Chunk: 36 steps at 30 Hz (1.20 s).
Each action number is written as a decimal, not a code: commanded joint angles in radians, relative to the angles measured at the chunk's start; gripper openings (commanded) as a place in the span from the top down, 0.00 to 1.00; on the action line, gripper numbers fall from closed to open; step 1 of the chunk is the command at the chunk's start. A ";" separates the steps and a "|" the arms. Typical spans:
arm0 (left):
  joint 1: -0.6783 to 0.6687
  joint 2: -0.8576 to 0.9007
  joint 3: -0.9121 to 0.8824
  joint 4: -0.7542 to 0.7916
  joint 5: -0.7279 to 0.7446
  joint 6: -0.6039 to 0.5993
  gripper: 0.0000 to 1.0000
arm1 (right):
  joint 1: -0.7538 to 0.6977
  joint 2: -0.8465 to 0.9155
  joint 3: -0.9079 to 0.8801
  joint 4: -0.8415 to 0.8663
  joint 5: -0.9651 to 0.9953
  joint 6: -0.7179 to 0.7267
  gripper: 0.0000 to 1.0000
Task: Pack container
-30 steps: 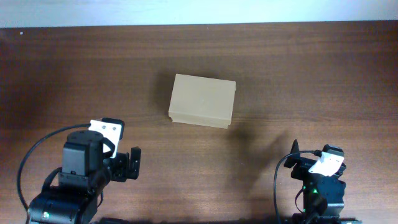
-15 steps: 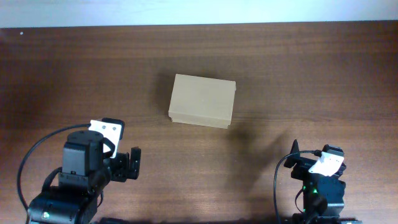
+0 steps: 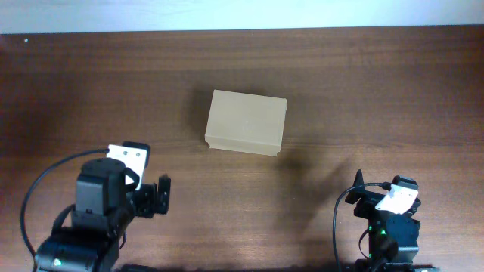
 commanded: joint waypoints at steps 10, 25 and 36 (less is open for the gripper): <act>0.018 -0.564 -0.512 0.803 -0.157 0.015 0.00 | -0.008 -0.012 -0.008 0.002 -0.005 -0.007 0.01; 0.035 -0.746 -0.993 1.316 -0.156 0.015 0.00 | -0.008 -0.012 -0.008 0.002 -0.005 -0.007 0.01; 0.036 -0.745 -1.009 1.165 -0.156 0.015 0.00 | -0.008 -0.012 -0.008 0.002 -0.005 -0.007 0.01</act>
